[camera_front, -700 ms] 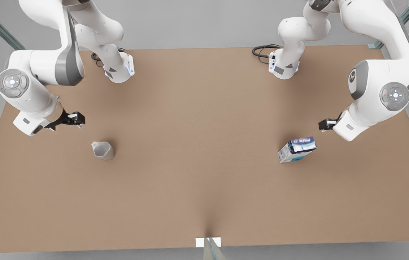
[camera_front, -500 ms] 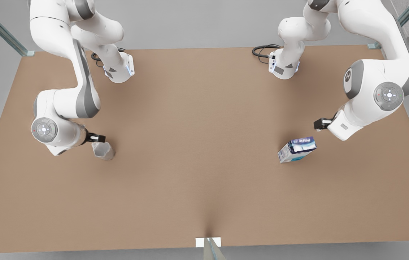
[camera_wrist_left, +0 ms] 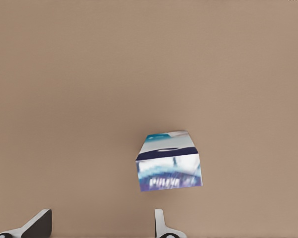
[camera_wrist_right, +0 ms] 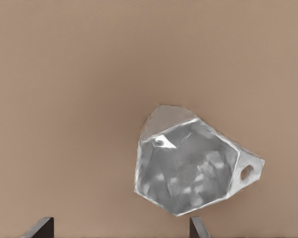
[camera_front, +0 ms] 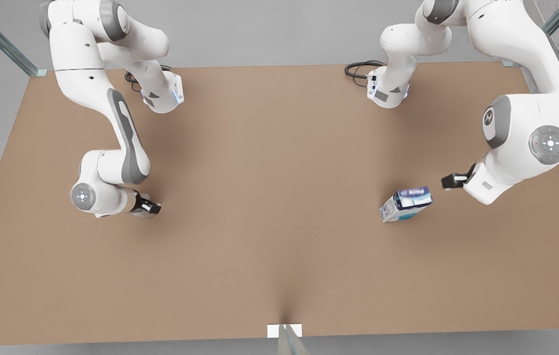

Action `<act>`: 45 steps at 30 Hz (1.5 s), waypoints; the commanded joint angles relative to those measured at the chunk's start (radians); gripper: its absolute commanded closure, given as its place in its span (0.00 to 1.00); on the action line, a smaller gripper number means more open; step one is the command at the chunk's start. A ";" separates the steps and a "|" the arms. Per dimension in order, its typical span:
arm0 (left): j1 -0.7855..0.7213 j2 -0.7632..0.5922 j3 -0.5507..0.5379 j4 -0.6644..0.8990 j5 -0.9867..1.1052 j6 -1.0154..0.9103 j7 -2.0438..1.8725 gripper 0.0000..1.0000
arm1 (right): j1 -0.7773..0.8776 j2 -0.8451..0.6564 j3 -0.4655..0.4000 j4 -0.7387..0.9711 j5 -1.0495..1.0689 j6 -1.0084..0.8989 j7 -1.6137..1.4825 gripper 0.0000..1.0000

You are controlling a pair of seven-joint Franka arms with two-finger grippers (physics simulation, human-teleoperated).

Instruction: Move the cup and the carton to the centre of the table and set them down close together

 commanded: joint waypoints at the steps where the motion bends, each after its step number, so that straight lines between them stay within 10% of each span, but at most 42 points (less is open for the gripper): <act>1: 0.002 0.000 0.001 0.000 -0.001 0.000 -0.002 0.00 | -0.001 0.002 0.000 -0.002 0.000 0.000 0.000 0.00; 29: 0.014 0.022 -0.002 0.031 -0.030 0.002 0.006 0.00 | -0.027 0.144 0.000 0.040 0.002 0.071 -0.021 0.00; 31: 0.014 0.020 -0.004 0.031 -0.031 0.000 0.006 0.00 | -0.041 0.141 0.000 0.038 0.002 0.051 -0.066 0.62; 32: 0.013 0.020 -0.004 0.031 -0.031 0.003 0.006 0.00 | -0.041 0.141 0.000 0.038 0.002 0.051 -0.066 0.74; 45: 0.008 0.023 -0.004 0.031 -0.033 0.003 0.006 0.00 | -0.031 0.157 0.000 0.046 -0.002 0.058 -0.084 0.79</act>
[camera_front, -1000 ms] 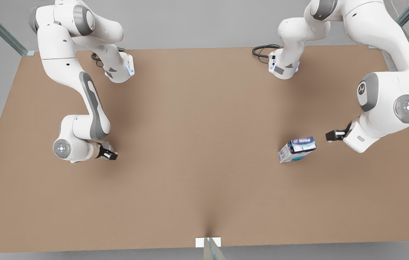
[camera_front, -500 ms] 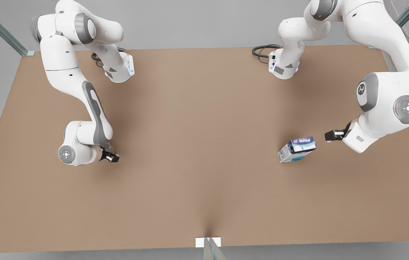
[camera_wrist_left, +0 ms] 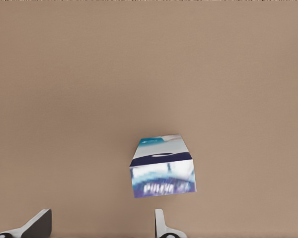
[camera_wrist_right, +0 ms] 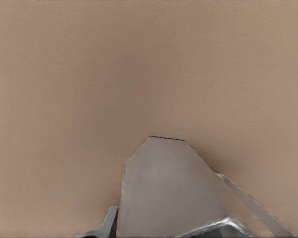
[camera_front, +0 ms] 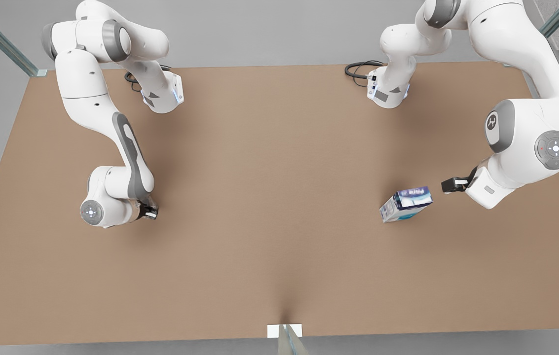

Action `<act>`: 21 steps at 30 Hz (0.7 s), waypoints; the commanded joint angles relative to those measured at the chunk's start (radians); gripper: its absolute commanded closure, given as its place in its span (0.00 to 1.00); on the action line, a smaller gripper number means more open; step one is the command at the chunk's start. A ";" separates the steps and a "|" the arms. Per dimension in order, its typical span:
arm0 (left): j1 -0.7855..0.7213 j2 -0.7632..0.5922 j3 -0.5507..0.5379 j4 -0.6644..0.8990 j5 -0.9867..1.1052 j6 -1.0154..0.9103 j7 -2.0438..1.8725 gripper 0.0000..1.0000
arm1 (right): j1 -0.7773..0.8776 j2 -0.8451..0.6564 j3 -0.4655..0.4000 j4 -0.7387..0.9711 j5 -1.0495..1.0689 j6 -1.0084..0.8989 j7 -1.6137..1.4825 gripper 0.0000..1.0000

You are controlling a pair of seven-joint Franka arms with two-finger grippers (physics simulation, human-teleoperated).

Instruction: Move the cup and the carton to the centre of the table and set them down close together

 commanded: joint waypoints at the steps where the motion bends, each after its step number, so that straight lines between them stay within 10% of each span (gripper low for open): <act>1: 0.000 0.000 0.000 0.000 0.000 0.000 0.000 0.00 | 0.000 -0.001 0.002 0.001 -0.007 -0.004 0.004 0.79; 5: 0.000 0.001 0.000 0.000 0.000 0.001 0.000 0.00 | 0.098 -0.007 0.060 0.129 -0.004 -0.013 0.007 0.79; 9: -0.002 0.001 0.000 0.000 0.000 0.000 0.000 0.00 | 0.397 0.253 0.048 0.603 0.049 0.002 0.027 0.79; 12: -0.003 0.001 0.000 0.000 0.001 0.000 0.000 0.00 | 0.627 0.450 -0.178 0.858 0.220 0.004 0.027 0.79; 17: 0.008 0.040 0.002 0.003 0.021 0.050 0.207 0.00 | 0.699 0.537 -0.251 0.941 0.286 0.090 0.025 0.78; 21: 0.008 0.055 0.003 0.057 0.020 0.107 0.742 0.00 | 0.710 0.559 -0.265 0.975 0.286 0.128 0.008 0.09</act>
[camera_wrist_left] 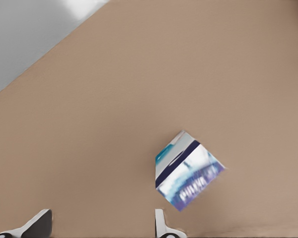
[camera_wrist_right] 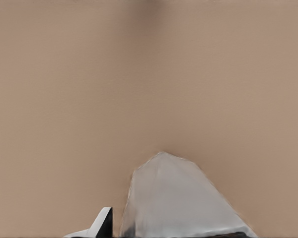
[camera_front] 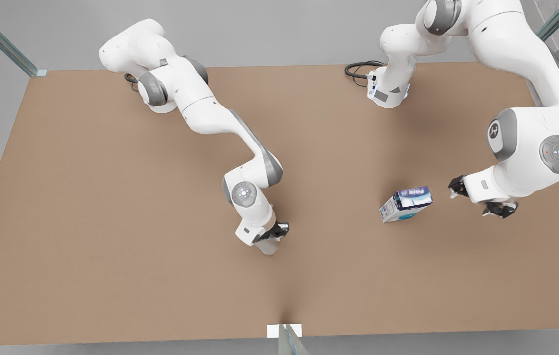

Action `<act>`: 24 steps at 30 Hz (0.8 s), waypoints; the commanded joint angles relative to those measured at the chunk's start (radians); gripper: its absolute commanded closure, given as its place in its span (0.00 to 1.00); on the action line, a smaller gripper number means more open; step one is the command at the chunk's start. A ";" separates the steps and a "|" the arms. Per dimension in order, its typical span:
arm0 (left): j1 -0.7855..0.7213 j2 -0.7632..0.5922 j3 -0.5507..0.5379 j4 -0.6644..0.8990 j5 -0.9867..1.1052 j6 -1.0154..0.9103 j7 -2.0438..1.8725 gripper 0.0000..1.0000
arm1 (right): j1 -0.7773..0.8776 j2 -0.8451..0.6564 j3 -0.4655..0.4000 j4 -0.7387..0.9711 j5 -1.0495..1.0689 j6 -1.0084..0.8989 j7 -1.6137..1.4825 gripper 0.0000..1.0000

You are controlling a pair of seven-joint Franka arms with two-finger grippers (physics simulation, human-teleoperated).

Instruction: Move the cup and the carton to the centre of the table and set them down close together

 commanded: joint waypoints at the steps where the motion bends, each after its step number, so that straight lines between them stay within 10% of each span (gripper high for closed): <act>1: 0.000 0.000 -0.002 0.001 -0.004 0.009 0.058 0.00 | 0.000 0.005 0.000 0.000 0.002 0.001 -0.001 0.04; 15: -0.029 -0.104 -0.140 -0.133 0.029 0.004 0.515 0.00 | 0.006 0.008 -0.008 0.000 0.012 0.022 0.013 0.00; 19: -0.020 -0.112 -0.139 -0.187 0.029 0.023 0.503 0.00 | 0.046 -0.254 -0.014 -0.067 0.041 -0.222 0.111 0.00; 24: 0.041 -0.085 -0.139 -0.231 0.031 0.087 0.511 0.00 | -0.396 -0.630 0.112 -0.245 -0.474 -0.671 -0.506 0.00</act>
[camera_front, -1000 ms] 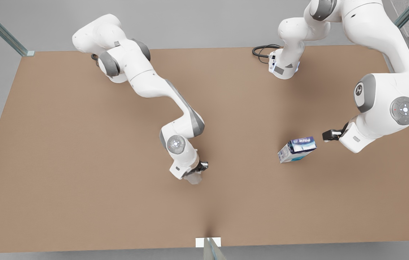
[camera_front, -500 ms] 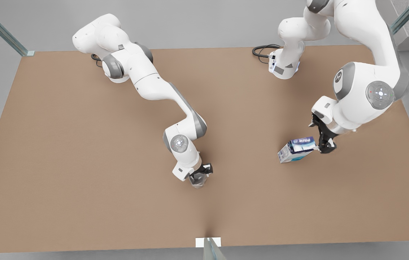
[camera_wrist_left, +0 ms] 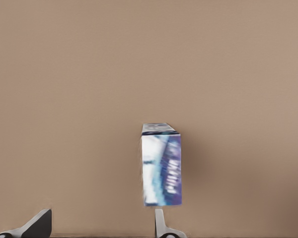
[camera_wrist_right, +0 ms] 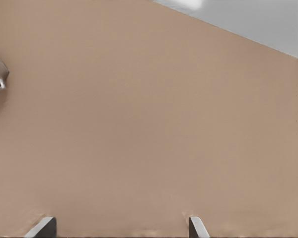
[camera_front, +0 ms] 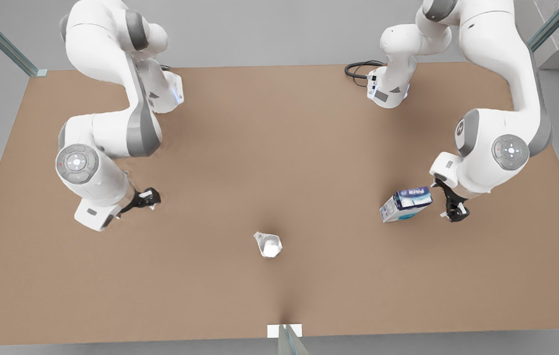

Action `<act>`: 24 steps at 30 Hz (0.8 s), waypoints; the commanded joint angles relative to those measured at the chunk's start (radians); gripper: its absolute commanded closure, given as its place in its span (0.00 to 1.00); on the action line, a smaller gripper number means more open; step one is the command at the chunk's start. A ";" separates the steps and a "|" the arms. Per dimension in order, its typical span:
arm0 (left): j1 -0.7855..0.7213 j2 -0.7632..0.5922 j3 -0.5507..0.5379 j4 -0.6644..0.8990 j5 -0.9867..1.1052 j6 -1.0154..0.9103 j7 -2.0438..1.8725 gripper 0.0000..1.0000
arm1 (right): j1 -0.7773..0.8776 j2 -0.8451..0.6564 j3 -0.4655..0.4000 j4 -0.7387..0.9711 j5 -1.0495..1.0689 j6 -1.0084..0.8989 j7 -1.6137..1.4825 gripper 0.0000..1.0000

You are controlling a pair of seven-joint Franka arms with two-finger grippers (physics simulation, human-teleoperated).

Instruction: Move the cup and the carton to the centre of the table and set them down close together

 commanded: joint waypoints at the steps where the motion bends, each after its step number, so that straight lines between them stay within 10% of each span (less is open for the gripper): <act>1: 0.005 -0.005 0.001 -0.014 0.010 0.010 0.000 0.00 | -0.046 -0.034 0.033 -0.038 -0.017 0.001 0.002 0.00; 3: 0.023 -0.006 0.001 -0.039 0.013 0.030 0.000 0.00 | -0.129 -0.194 0.037 -0.236 -0.019 0.049 0.079 0.00; 24: 0.012 -0.067 -0.024 -0.252 0.005 0.170 0.075 0.00 | -0.126 -0.180 0.037 -0.233 -0.017 0.032 0.145 0.00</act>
